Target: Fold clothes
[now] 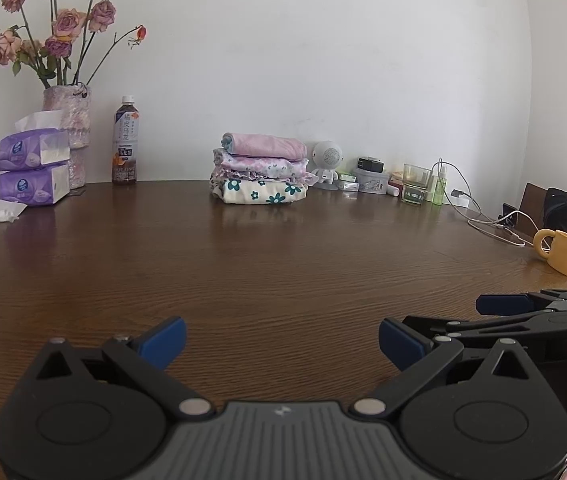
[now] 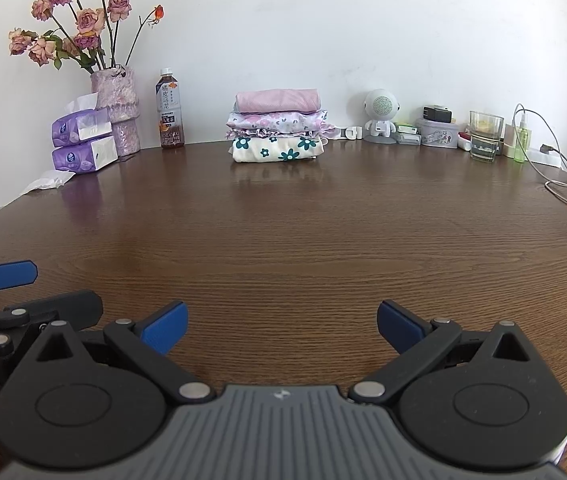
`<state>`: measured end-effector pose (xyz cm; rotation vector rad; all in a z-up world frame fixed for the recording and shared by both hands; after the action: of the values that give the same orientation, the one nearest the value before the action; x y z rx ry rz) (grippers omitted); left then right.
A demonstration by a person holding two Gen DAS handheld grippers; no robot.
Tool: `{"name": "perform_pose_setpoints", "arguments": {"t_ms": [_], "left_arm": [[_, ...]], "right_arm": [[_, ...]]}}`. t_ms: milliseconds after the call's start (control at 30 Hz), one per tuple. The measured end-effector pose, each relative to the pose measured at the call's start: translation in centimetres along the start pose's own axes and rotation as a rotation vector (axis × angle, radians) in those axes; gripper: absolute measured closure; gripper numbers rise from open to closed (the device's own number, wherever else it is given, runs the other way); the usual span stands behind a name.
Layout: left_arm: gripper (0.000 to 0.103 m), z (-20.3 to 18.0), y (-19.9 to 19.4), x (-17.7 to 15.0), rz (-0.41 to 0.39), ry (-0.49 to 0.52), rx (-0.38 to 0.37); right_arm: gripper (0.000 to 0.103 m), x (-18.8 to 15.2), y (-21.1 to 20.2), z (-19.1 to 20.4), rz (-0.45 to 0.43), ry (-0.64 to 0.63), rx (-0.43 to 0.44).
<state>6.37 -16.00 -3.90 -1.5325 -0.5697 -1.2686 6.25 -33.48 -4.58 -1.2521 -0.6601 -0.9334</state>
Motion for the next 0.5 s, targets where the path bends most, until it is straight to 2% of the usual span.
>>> {"name": "perform_pose_setpoints", "arguments": {"t_ms": [500], "left_arm": [[0.0,-0.03,-0.09,-0.02,-0.002,-0.002,-0.001]], "right_arm": [[0.0,0.04,-0.04,-0.01,0.001,0.0,0.001]]}}
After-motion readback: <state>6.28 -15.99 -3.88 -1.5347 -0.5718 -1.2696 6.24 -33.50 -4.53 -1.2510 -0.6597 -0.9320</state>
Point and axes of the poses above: each gripper's, at about its wrist camera, not at the fingertips, and y roughly the way its jaws point, z to its left, x to its top, the point moved 7 cm from there along y, roughly the way its jaws point, and after that the axes turned 11 degrees about y, right-handed, at the moved point
